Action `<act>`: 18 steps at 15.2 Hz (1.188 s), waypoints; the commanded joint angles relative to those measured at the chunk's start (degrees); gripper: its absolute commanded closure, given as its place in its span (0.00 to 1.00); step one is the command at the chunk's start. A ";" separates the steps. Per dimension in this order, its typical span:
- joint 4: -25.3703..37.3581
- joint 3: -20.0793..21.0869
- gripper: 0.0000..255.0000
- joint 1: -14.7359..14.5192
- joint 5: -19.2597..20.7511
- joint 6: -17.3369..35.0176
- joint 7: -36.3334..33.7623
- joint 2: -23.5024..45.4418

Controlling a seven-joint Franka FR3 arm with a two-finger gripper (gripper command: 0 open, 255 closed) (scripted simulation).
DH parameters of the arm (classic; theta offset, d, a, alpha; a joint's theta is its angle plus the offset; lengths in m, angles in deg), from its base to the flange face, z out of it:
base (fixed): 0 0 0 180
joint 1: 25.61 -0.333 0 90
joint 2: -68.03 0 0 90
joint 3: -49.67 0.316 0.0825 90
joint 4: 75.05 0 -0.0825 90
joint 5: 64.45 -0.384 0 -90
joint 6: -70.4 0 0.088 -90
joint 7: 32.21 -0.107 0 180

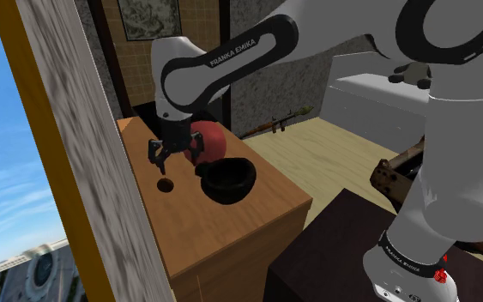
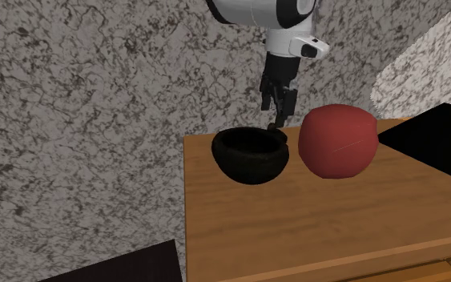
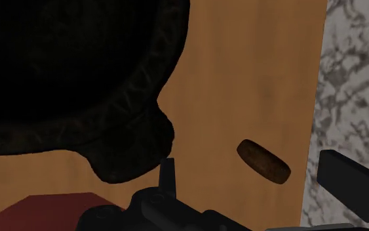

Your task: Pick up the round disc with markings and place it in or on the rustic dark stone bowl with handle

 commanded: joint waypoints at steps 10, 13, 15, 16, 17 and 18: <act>8.12 -1.19 0.00 -3.85 4.24 3.33 -3.54 11.61; 7.81 -1.32 0.00 -4.01 4.46 4.24 -3.68 12.24; 7.81 -1.32 0.00 -4.01 4.46 4.24 -3.68 12.24; 7.81 -1.32 0.00 -4.01 4.46 4.24 -3.68 12.24; 7.81 -1.32 0.00 -4.01 4.46 4.24 -3.68 12.24; 7.81 -1.32 0.00 -4.01 4.46 4.24 -3.68 12.24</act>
